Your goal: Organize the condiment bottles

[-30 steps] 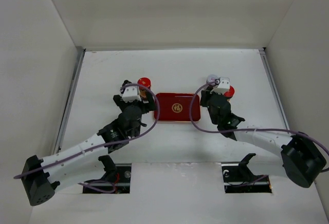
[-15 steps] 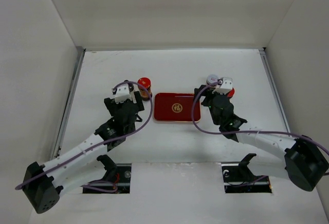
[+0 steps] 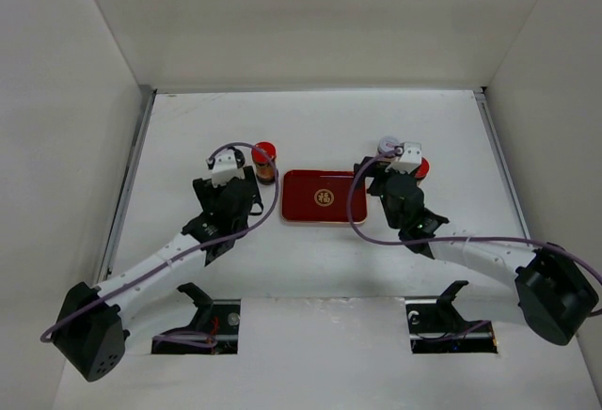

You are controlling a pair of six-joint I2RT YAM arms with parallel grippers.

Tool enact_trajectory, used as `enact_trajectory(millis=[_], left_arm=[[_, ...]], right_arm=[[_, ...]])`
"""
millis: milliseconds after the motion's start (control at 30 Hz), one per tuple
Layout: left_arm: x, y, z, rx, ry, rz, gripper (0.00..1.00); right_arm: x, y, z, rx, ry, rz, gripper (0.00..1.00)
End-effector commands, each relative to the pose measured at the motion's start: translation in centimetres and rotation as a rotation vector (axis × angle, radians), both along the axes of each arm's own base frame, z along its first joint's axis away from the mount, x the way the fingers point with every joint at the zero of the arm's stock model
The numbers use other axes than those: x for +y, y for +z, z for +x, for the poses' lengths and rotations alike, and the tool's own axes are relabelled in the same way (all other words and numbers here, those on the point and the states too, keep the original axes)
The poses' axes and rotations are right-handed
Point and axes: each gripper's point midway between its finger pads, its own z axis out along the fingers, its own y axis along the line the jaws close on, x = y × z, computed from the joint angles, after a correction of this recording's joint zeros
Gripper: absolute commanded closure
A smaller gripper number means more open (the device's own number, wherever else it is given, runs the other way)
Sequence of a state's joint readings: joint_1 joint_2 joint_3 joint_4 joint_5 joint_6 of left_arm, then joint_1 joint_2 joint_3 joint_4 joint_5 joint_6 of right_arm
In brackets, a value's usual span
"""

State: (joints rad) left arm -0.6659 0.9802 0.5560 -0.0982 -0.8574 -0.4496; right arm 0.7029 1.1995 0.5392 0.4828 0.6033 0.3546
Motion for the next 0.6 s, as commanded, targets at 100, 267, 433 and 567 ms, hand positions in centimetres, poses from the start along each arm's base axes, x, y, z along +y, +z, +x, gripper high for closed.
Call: enact_trajectory(millis=[100,267,433,567], left_arm=[[0.0,-0.4,1.2,-0.022,0.019,-0.05,0.22],[-0.3,-0.6,1.6,-0.026,0.001,-0.07,0.39],[-0.8,0.0,1.2,-0.045,-0.02,-0.081,0.58],[-2.9,3.4,0.2,-0.128,-0.089,-0.13,0.6]], right_arm=[[0.8,2.0,0.4,-0.058,0.007,0.037,0.0],[0.7,2.1,0.3,-0.06,0.008,0.037,0.0],[0.6,2.4,0.2,-0.067,0.008,0.043,0.0],[0.6,2.4,0.1,-0.068,0.008,0.051,0.0]])
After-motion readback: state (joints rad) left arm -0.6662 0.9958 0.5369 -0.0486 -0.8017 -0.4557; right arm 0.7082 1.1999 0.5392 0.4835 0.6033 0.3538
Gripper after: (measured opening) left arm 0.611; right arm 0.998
